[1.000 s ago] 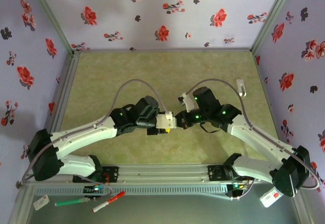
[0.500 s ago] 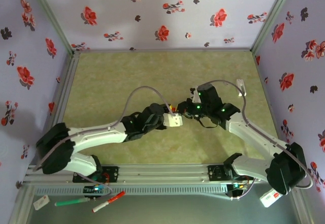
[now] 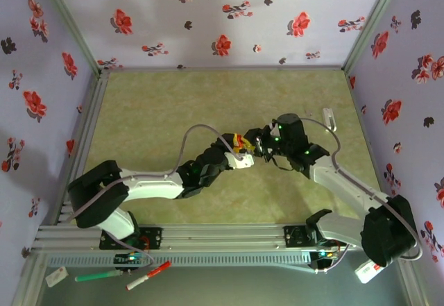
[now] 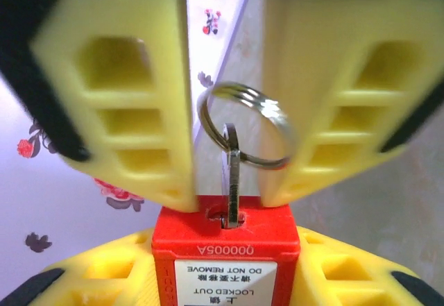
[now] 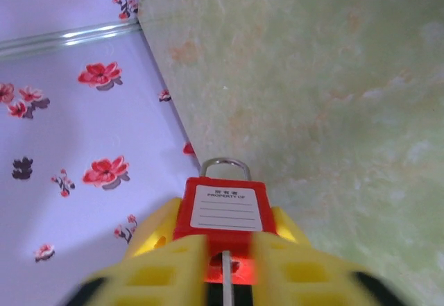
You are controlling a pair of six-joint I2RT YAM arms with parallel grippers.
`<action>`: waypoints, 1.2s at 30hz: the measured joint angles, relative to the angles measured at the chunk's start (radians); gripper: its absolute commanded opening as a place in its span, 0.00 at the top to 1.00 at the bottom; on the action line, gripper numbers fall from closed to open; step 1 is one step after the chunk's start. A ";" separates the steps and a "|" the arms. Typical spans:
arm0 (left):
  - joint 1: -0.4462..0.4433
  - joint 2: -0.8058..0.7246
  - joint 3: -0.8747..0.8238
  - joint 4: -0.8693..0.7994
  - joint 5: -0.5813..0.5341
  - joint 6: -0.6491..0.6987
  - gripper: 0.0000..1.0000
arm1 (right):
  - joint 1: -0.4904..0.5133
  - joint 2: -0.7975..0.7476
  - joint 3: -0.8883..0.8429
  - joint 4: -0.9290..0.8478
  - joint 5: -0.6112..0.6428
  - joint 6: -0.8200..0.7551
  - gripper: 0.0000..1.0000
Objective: Unlock with the key
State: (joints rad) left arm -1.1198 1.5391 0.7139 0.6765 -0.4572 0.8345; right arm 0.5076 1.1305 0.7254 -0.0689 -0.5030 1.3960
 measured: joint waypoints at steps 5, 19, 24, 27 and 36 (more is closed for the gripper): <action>0.112 -0.121 0.022 -0.112 0.167 -0.251 1.00 | -0.124 -0.107 0.080 -0.237 0.013 -0.158 0.10; 0.311 -0.293 0.081 -0.204 0.646 -0.980 1.00 | -0.060 -0.397 -0.090 -0.158 0.098 -0.559 0.16; 0.310 -0.287 0.091 -0.168 0.698 -1.144 1.00 | 0.138 -0.388 -0.124 -0.044 0.184 -0.662 0.19; 0.309 -0.274 0.110 -0.165 0.713 -1.197 1.00 | 0.191 -0.365 -0.132 0.035 0.224 -0.717 0.20; 0.290 -0.262 0.129 -0.177 0.721 -1.229 1.00 | 0.238 -0.247 -0.128 0.131 0.289 -0.838 0.39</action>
State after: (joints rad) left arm -0.8295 1.2774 0.8425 0.4992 0.2634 -0.3950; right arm 0.7456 0.8833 0.5976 0.0624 -0.2142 0.5579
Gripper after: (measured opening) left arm 0.390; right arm 0.641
